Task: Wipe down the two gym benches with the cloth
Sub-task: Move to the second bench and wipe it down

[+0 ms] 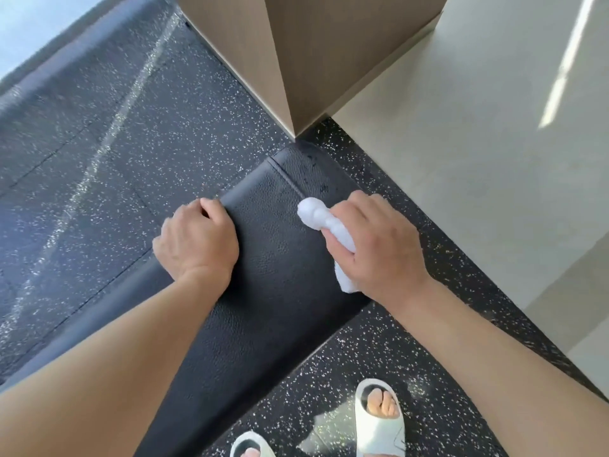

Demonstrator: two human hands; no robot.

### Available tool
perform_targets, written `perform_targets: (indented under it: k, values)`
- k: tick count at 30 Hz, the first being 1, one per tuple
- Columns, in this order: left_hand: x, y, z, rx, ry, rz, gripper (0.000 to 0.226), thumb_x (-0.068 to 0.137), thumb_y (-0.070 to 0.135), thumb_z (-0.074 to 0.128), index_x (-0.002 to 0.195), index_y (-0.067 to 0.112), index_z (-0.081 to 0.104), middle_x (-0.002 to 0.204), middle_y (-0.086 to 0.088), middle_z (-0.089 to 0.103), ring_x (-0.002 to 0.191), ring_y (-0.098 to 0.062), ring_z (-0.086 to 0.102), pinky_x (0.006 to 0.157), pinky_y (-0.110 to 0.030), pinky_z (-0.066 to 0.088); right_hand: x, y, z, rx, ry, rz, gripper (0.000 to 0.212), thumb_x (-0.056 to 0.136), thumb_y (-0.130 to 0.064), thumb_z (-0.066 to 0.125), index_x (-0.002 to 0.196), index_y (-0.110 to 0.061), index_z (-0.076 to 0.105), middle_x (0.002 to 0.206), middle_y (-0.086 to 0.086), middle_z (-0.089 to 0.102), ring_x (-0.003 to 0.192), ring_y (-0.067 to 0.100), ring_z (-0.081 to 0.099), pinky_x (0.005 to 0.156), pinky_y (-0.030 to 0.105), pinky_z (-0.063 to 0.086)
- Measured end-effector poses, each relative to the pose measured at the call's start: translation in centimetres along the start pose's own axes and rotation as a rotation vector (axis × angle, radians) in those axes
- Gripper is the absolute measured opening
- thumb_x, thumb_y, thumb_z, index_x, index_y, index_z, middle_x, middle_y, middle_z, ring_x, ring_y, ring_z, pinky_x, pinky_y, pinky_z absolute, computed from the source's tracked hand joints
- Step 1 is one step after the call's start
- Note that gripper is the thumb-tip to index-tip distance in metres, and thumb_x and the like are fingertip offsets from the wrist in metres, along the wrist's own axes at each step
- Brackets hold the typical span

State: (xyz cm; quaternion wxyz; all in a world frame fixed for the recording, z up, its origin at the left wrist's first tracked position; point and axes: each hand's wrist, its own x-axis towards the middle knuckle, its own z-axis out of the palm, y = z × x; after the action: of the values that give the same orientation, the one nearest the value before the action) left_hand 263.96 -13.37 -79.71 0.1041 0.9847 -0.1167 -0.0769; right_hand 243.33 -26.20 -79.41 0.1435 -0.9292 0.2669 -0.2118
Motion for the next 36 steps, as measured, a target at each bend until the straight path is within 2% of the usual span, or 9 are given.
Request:
perform_targets:
  k: [4, 8, 13, 19, 23, 27, 29, 33, 36]
  values:
    - [0.3, -0.2, 0.5, 0.020, 0.002, 0.005, 0.042, 0.098, 0.038, 0.026, 0.068, 0.022, 0.050, 0.068, 0.007, 0.041, 0.080, -0.032, 0.048, 0.080, -0.044, 0.034, 9.9, -3.0, 4.1, 0.019, -0.040, -0.007, 0.015, 0.094, -0.029, 0.063, 0.095, -0.015, 0.061, 0.092, 0.004, 0.059, 0.081, 0.027, 0.054, 0.061, 0.034, 0.032]
    - [0.5, -0.5, 0.7, 0.013, -0.001, 0.009, 0.042, 0.098, 0.037, 0.025, 0.068, 0.021, 0.049, 0.071, 0.005, 0.046, 0.080, -0.031, 0.049, 0.081, -0.045, 0.037, 16.0, -4.7, 7.3, 0.008, -0.230, -0.035, 0.015, 0.100, -0.032, 0.054, 0.102, -0.019, 0.061, 0.105, 0.000, 0.062, 0.098, 0.026, 0.058, 0.068, 0.035, 0.033]
    - [0.4, -0.4, 0.3, 0.014, -0.036, 0.021, 0.044, 0.095, 0.040, 0.020, 0.077, 0.021, 0.055, 0.086, 0.005, 0.052, 0.085, -0.027, 0.046, 0.082, -0.044, 0.036, 10.6, -3.1, 4.2, 0.112, -0.143, -0.079, 0.010, 0.095, -0.023, 0.063, 0.095, -0.013, 0.064, 0.092, 0.004, 0.058, 0.082, 0.025, 0.051, 0.066, 0.035, 0.040]
    - [0.4, -0.2, 0.4, -0.002, -0.048, 0.010, 0.048, 0.095, 0.040, 0.020, 0.086, 0.025, 0.064, 0.094, 0.001, 0.065, 0.086, -0.023, 0.044, 0.082, -0.043, 0.033, -1.0, 1.4, -0.4, 0.154, -0.202, -0.135, 0.016, 0.096, -0.021, 0.062, 0.112, -0.019, 0.063, 0.097, -0.006, 0.053, 0.079, 0.022, 0.045, 0.068, 0.034, 0.043]
    - [0.5, -0.2, 0.4, 0.018, -0.070, -0.001, 0.051, 0.096, 0.040, 0.020, 0.094, 0.026, 0.069, 0.098, 0.000, 0.068, 0.094, -0.030, 0.056, 0.084, -0.044, 0.038, 2.0, 1.2, 1.2, 0.132, -0.141, -0.167, 0.008, 0.094, -0.022, 0.065, 0.101, -0.018, 0.067, 0.088, -0.005, 0.053, 0.075, 0.022, 0.046, 0.063, 0.034, 0.043]
    - [0.5, -0.2, 0.5, 0.030, -0.093, -0.010, 0.051, 0.096, 0.040, 0.019, 0.097, 0.028, 0.069, 0.098, 0.001, 0.067, 0.095, -0.030, 0.057, 0.083, -0.044, 0.037, 11.2, -1.2, 4.9, 0.123, -0.129, -0.062, 0.009, 0.093, -0.025, 0.065, 0.091, -0.016, 0.064, 0.085, -0.002, 0.053, 0.077, 0.022, 0.048, 0.059, 0.033, 0.040]
    - [0.5, -0.2, 0.4, 0.029, -0.097, -0.015, 0.050, 0.096, 0.040, 0.020, 0.096, 0.029, 0.068, 0.097, 0.003, 0.066, 0.095, -0.030, 0.057, 0.083, -0.044, 0.039, 15.9, -2.8, 7.0, 0.102, -0.206, -0.039, 0.012, 0.091, -0.027, 0.064, 0.087, -0.018, 0.056, 0.085, -0.003, 0.050, 0.077, 0.022, 0.048, 0.058, 0.032, 0.033]
    - [0.6, 0.1, 0.2, 0.040, -0.115, -0.020, 0.052, 0.095, 0.040, 0.017, 0.099, 0.031, 0.068, 0.097, 0.005, 0.064, 0.096, -0.028, 0.057, 0.085, -0.044, 0.041, 20.3, -4.8, 10.1, 0.087, -0.554, -0.037, 0.015, 0.094, -0.024, 0.057, 0.085, -0.023, 0.045, 0.084, -0.006, 0.040, 0.087, 0.024, 0.055, 0.067, 0.035, 0.029]
    - [0.7, 0.1, 0.1, 0.053, -0.119, -0.016, 0.052, 0.095, 0.040, 0.017, 0.099, 0.030, 0.068, 0.096, 0.004, 0.064, 0.096, -0.029, 0.057, 0.085, -0.044, 0.041, 19.2, -4.4, 8.9, 0.100, -0.485, -0.080, 0.021, 0.096, -0.028, 0.059, 0.082, -0.023, 0.044, 0.083, -0.007, 0.041, 0.080, 0.021, 0.045, 0.063, 0.035, 0.031]
